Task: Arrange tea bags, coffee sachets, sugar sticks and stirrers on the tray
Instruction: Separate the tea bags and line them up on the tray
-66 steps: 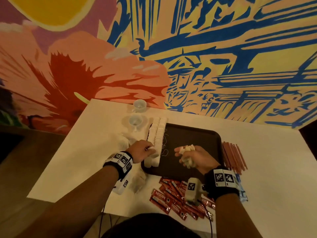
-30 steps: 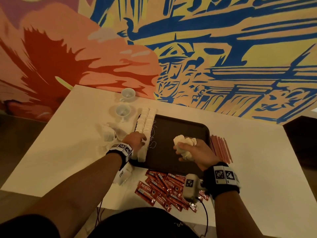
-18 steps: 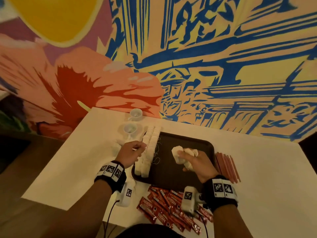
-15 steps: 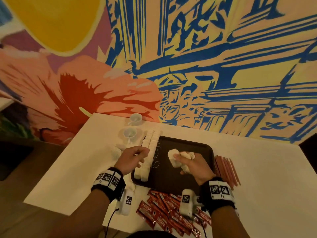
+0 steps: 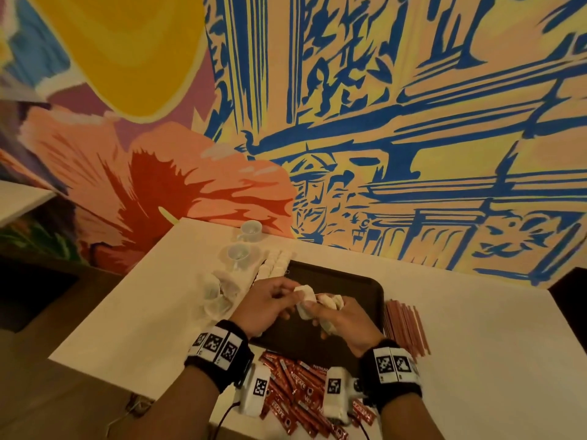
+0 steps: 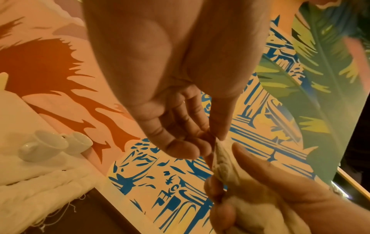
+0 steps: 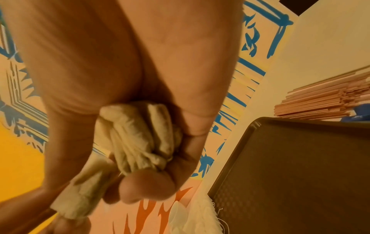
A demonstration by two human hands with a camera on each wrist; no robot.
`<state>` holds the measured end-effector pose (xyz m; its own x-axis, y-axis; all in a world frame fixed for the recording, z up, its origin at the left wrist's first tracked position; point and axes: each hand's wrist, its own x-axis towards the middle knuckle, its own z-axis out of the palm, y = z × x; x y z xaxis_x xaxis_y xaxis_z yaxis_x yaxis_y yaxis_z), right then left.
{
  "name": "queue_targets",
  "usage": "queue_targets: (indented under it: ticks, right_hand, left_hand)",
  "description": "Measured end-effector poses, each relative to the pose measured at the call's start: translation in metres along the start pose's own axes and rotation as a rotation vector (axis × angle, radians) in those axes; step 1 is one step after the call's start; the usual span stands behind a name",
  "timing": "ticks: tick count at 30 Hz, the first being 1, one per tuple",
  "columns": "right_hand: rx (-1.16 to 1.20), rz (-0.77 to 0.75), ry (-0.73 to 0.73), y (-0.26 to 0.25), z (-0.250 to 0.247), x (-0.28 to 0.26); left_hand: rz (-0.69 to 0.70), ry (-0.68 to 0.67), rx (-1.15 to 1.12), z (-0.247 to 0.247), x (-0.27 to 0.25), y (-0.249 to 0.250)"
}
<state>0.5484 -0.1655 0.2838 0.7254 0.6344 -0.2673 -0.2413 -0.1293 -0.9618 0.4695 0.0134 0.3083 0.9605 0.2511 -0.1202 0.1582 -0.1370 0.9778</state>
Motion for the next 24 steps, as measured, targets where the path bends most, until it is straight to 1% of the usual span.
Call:
queue_targets:
  ticks: [2, 7, 9, 14, 17, 21, 24]
  right_hand:
    - [-0.039, 0.004, -0.037, 0.002, -0.004, -0.004]
    - [-0.152, -0.013, -0.069, 0.002, -0.014, -0.003]
    - [-0.146, -0.007, -0.077, 0.002, -0.017, -0.002]
    - [0.030, 0.096, -0.004, 0.006, -0.032, 0.006]
    - [0.143, 0.148, 0.011, 0.007, -0.038, 0.010]
    - [0.131, 0.233, 0.050, 0.011, -0.041, 0.021]
    - [0.112, 0.294, 0.164, 0.012, -0.041, 0.033]
  left_hand:
    - [-0.003, 0.014, -0.017, 0.004, -0.002, 0.004]
    - [-0.015, 0.019, 0.029, 0.007, -0.005, 0.012]
    - [-0.001, 0.015, 0.046, 0.005, -0.004, 0.015]
    - [0.027, 0.076, 0.117, -0.014, 0.007, 0.028]
    - [0.033, 0.081, 0.196, -0.034, 0.021, 0.031]
    - [0.046, 0.121, 0.308, -0.055, 0.054, 0.029]
    - [0.064, 0.142, 0.372, -0.069, 0.085, 0.023]
